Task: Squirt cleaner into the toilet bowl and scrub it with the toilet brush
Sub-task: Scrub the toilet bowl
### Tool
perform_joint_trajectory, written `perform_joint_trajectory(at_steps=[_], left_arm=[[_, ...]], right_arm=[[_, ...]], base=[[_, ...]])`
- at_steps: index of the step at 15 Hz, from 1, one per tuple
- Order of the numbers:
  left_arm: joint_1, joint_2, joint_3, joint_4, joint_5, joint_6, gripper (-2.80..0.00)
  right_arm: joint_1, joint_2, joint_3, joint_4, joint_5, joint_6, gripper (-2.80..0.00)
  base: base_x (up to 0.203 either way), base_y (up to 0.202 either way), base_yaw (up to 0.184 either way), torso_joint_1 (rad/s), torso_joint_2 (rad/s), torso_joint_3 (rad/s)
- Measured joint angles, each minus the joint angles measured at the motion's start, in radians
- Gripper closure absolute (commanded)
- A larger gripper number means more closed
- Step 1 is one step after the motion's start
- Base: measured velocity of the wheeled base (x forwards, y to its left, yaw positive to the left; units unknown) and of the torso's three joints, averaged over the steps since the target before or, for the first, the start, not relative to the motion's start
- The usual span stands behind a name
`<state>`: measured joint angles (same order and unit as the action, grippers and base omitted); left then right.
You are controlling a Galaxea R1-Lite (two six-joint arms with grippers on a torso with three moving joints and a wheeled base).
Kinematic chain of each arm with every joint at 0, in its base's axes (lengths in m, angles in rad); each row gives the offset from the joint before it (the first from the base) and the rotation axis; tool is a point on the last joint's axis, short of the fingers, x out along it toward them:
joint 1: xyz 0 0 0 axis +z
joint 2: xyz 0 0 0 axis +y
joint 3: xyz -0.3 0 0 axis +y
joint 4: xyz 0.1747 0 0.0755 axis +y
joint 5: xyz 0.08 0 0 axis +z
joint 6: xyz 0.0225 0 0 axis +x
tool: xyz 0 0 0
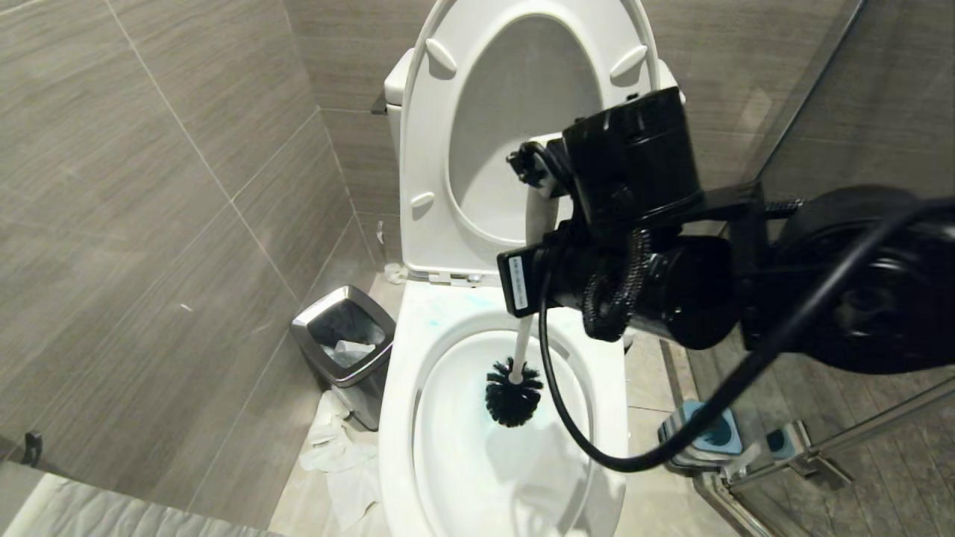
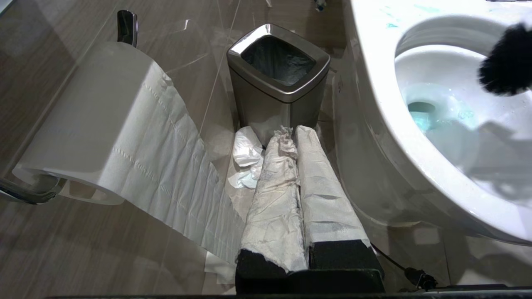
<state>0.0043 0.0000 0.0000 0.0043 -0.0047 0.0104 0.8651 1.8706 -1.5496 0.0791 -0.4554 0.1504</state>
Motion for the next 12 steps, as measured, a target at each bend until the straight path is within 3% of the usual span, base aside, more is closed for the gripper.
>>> perform_joint_trajectory(at_steps=[8,12], left_arm=[[0.000,0.000,0.000,0.000,0.000,0.000,0.00],[0.000,0.000,0.000,0.000,0.000,0.000,0.00]], right_arm=[[-0.098,0.234,-0.017,-0.147,0.073,-0.003,0.00],[-0.125,0.364,-0.103,-0.197,0.074,-0.011,0.00]], base=[[0.000,0.000,0.000,0.000,0.00,0.000],[0.000,0.000,0.000,0.000,0.00,0.000]])
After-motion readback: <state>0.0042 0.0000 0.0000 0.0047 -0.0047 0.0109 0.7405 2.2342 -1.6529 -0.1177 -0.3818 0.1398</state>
